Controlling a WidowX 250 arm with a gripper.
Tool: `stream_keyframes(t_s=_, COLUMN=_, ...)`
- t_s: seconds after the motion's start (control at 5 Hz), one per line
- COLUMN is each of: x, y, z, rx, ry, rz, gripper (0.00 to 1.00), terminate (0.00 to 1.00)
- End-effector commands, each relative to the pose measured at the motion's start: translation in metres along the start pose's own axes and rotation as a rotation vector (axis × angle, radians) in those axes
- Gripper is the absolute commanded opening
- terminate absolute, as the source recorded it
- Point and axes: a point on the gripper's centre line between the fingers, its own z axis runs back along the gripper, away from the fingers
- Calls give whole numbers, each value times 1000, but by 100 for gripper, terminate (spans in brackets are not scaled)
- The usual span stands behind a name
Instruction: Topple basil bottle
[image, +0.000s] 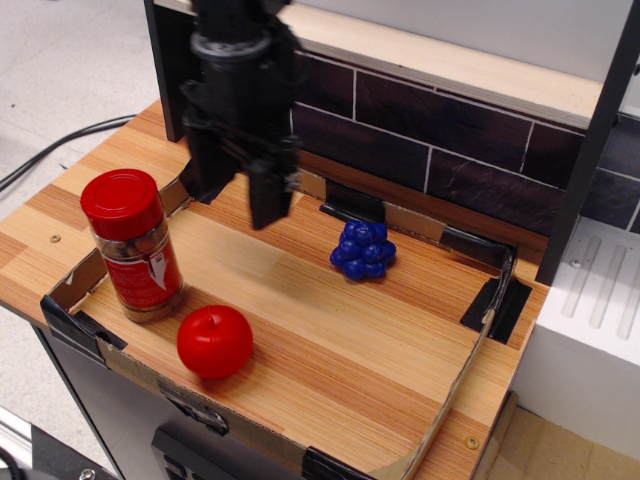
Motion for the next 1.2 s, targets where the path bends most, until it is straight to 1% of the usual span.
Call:
stream_keyframes(t_s=0.0, x=-9, y=25, z=26, rx=36, ry=-74, rz=-135, gripper=100, terminate=0)
stream_keyframes(t_s=0.2, x=-22, y=25, z=32, rx=53, ry=-79, rz=-151, gripper=100, terminate=0)
stream_keyframes(t_s=0.4, x=-33, y=22, z=34, rx=49, ry=-115, rz=-165, gripper=100, terminate=0)
stream_keyframes(t_s=0.6, x=-43, y=20, z=34, rx=50, ry=-129, rz=-176, gripper=100, terminate=0)
stream_keyframes(t_s=1.0, x=-52, y=30, z=26, rx=98, ry=-147, rz=-172, gripper=100, terminate=0)
